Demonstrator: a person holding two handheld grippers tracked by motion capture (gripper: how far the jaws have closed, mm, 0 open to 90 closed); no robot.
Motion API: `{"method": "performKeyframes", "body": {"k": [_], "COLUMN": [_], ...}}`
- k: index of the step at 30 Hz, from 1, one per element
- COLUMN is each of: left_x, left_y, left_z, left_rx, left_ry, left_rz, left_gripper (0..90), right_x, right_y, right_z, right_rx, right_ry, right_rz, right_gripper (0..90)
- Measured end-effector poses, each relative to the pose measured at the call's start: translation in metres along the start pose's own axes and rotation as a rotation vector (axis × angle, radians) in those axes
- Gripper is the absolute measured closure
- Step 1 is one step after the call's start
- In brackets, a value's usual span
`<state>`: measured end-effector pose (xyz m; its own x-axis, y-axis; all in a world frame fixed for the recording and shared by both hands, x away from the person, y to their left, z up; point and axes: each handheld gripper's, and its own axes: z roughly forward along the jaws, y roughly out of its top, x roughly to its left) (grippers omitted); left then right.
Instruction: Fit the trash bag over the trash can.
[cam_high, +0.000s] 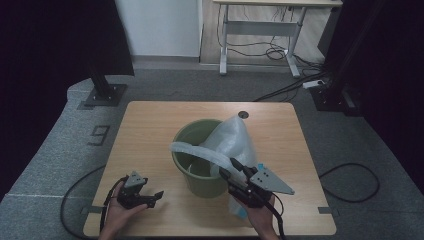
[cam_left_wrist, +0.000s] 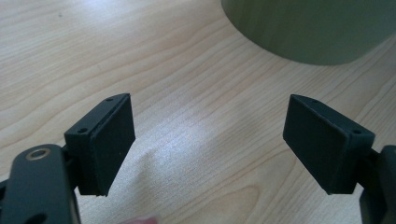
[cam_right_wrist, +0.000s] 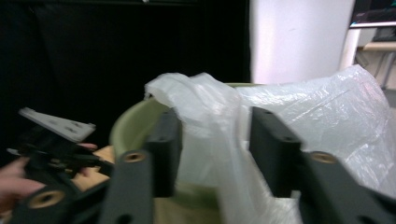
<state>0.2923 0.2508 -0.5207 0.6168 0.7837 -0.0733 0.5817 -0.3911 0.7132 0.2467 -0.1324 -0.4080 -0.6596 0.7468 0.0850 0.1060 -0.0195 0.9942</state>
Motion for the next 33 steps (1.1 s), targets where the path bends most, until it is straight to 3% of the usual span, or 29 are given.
{"method": "performKeyframes", "body": {"k": [4,5,7,11,12,17,20,24,25,28,29,30,31,32,33], "left_x": [0.0,0.0,0.0,0.001,0.001,0.001,0.001,0.002,0.001,-0.002,-0.002,-0.005,-0.005,-0.008,-0.008], "left_y": [0.0,0.0,0.0,0.0,0.0,-0.001,0.0,0.0,0.0,0.004,0.004,0.007,0.007,0.011,0.011], "left_z": [0.001,0.001,0.001,0.001,0.001,0.0,-0.001,-0.003,-0.003,-0.007,-0.007,-0.01,-0.01,-0.015,-0.015], "left_rx": [0.003,0.003,0.002,0.004,0.005,0.002,0.0,-0.009,-0.013,-0.039,-0.039,-0.055,-0.055,-0.079,-0.079], "left_ry": [-0.003,-0.002,0.001,0.001,0.002,0.004,0.006,0.012,0.018,0.02,0.02,0.016,0.016,0.01,0.01], "left_rz": [-0.001,0.0,0.001,0.001,0.001,0.001,0.002,-0.001,-0.002,-0.003,-0.003,0.002,0.002,0.007,0.007], "left_gripper": [16.5,16.5,16.5,16.5,16.5,16.8,16.8,16.8,16.8,18.8,19.5,19.9,20.4,21.0,21.7], "right_x": [0.003,0.003,0.002,-0.002,-0.002,-0.004,-0.01,-0.016,-0.017,-0.024,-0.024,-0.028,-0.028,-0.031,-0.031], "right_y": [0.002,-0.001,-0.004,-0.024,-0.036,-0.059,-0.079,-0.089,-0.091,-0.098,-0.098,-0.099,-0.099,-0.096,-0.096], "right_z": [-0.016,-0.024,-0.028,-0.037,-0.04,-0.041,-0.031,-0.024,-0.022,-0.021,-0.021,-0.023,-0.023,-0.027,-0.027], "right_rx": [0.002,0.013,0.02,0.054,0.067,0.103,0.147,0.177,0.181,0.173,0.173,0.167,0.167,0.144,0.144], "right_ry": [-0.029,-0.072,-0.088,-0.132,-0.149,-0.202,-0.258,-0.291,-0.295,-0.292,-0.292,-0.318,-0.318,-0.353,-0.353], "right_rz": [0.001,-0.008,-0.012,0.014,0.017,0.026,0.035,0.053,0.059,0.08,0.08,0.065,0.065,0.054,0.054], "right_gripper": [40.1,36.8,36.2,32.7,32.1,30.4,29.6,30.2,32.7,56.8,56.8,71.3,71.3,81.2,81.2]}}
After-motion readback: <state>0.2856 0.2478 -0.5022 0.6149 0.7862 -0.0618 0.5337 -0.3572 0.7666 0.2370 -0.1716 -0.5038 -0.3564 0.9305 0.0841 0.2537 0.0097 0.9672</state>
